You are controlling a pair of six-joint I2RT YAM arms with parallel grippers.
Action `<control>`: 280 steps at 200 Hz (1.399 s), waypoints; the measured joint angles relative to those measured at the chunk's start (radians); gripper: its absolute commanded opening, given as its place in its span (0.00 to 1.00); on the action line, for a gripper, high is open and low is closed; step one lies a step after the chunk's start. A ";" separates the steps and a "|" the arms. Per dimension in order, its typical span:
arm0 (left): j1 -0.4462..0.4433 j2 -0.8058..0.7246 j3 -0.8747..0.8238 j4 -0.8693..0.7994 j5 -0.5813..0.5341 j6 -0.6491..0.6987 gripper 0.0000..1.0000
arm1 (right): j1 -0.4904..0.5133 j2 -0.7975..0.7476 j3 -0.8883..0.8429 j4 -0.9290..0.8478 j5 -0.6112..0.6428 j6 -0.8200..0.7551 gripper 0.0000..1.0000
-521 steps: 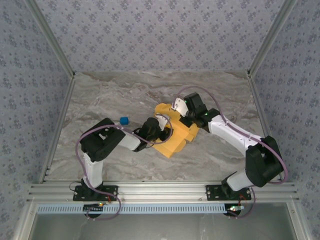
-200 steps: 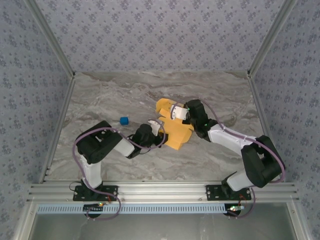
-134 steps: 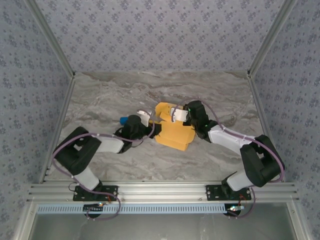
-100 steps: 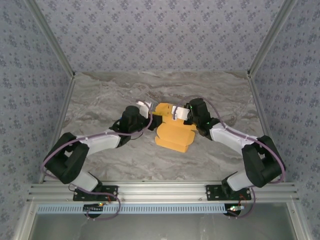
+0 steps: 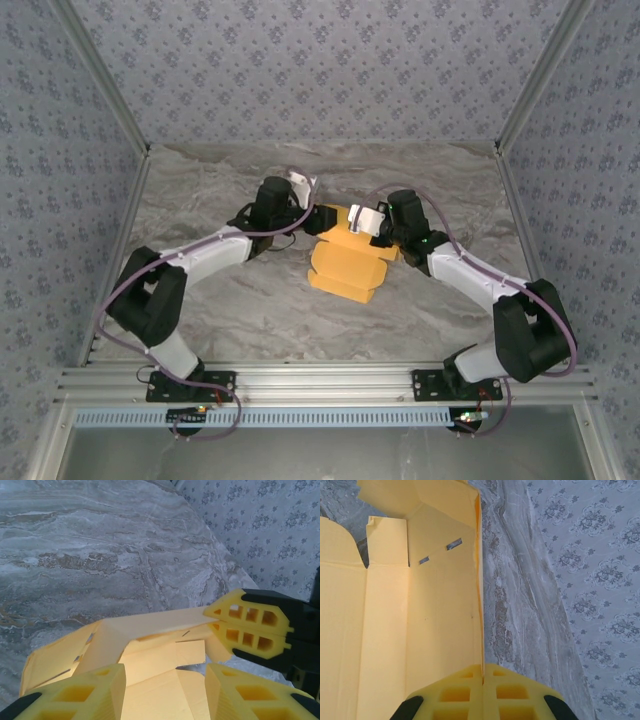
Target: Fold the paper box
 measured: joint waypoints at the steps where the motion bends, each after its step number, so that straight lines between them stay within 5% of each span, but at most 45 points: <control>1: 0.000 0.002 0.003 -0.002 0.000 0.000 0.46 | 0.000 0.000 0.000 0.000 0.000 0.000 0.00; 94: 0.005 0.101 0.055 0.002 0.034 -0.055 0.44 | -0.002 0.000 0.000 -0.025 0.019 0.034 0.00; 193: 0.020 0.105 0.057 0.008 -0.031 -0.116 0.57 | -0.002 0.001 0.000 -0.013 0.011 0.037 0.00; 280: 0.024 0.123 0.073 0.027 0.050 -0.194 0.43 | 0.011 0.008 0.005 -0.001 0.017 0.045 0.00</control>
